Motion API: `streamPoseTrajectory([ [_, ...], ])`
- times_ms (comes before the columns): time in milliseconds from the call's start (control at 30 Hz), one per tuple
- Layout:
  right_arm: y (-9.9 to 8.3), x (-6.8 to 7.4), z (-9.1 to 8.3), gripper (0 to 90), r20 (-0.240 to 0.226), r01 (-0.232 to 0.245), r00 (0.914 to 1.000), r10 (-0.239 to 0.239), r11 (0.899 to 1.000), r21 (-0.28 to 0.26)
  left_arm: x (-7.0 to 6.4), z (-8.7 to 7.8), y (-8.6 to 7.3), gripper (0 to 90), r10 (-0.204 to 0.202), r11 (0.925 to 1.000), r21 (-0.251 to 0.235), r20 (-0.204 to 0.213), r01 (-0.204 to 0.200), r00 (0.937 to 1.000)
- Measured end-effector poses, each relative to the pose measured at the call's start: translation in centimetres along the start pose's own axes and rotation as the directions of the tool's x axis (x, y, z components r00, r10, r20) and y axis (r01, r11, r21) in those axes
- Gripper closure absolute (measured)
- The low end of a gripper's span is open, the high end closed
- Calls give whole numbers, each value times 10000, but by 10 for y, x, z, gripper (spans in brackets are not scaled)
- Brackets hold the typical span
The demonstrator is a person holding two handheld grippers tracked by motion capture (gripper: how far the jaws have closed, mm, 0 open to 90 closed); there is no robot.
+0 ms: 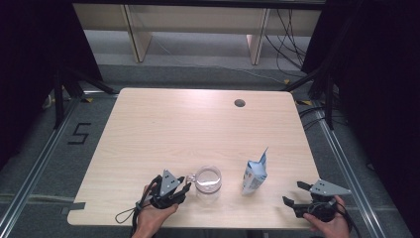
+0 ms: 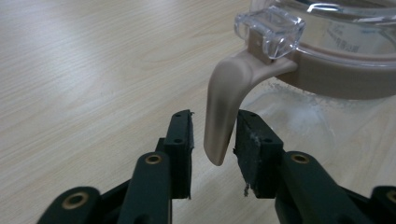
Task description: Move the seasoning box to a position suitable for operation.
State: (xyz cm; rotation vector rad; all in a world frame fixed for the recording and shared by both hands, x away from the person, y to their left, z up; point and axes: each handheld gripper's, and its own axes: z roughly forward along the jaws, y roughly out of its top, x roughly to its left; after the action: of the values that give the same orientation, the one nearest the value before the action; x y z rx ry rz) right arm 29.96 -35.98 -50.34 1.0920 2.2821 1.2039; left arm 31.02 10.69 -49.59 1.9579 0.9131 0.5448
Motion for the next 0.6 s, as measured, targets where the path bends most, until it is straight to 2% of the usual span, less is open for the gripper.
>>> streamPoseTrajectory([
  [67, 0, 0, 0, 181, -20, 144, 9999, -144, 9999, -3, 0, -3, -1, 600, -17, 10000, -27, 10, 17, 10000],
  [100, 1, 3, 0, 181, -96, -132, 9999, 133, 9999, 77, 1, -5, -2, 588, 151, 9999, 60, -5, -151, 9999],
  [133, 1, 0, 1, 181, -92, 136, 9999, -136, 9999, -14, 2, -8, -3, 578, 162, 9998, 90, -37, -161, 9999],
  [167, 1, 0, 1, 181, -92, 136, 9999, -136, 9999, -14, 2, -8, -3, 574, 162, 9998, 90, -37, -161, 9999],
  [200, 1, 0, 1, 181, -49, 221, 9997, -221, 9997, -75, 1, -10, -3, 574, 38, 10000, 3, 111, -38, 9999],
  [267, 2, 3, 0, 181, -52, -67, 10000, 66, 9999, -98, 1, -19, -2, 576, -198, 9997, -142, 280, 202, 9994],
  [300, 2, 3, 0, 182, -27, 36, 10000, -36, 10000, -91, 2, -22, -1, 581, -196, 9995, -242, 407, 206, 9990],
  [367, 3, 6, -1, 182, -45, -200, 9998, 200, 9998, 96, 2, -28, 1, 586, -313, 9986, -400, 565, 336, 9979],
  [400, 3, 3, -1, 183, 171, 306, 9994, -304, 9995, -98, 2, -28, 1, 592, -313, 9986, -400, 565, 336, 9979],
  [433, 4, 6, -2, 190, 66, 86, 9999, -86, 9999, -81, 2, -30, 2, 598, -280, 9981, -528, 695, 317, 9972],
  [467, 5, 6, -3, 193, 91, 200, 9998, -200, 9998, -48, 2, -32, 3, 610, -376, 9976, -559, 747, 419, 9965],
  [533, 6, 8, -4, 193, 43, 176, 9998, -176, 9998, -48, 3, -36, 5, 619, -252, 9969, -720, 958, 322, 9951],
  [600, 6, 14, -6, 193, -32, -52, 10000, 52, 10000, -50, 2, -40, 8, 638, -348, 9963, -743, 1058, 428, 9938],
])
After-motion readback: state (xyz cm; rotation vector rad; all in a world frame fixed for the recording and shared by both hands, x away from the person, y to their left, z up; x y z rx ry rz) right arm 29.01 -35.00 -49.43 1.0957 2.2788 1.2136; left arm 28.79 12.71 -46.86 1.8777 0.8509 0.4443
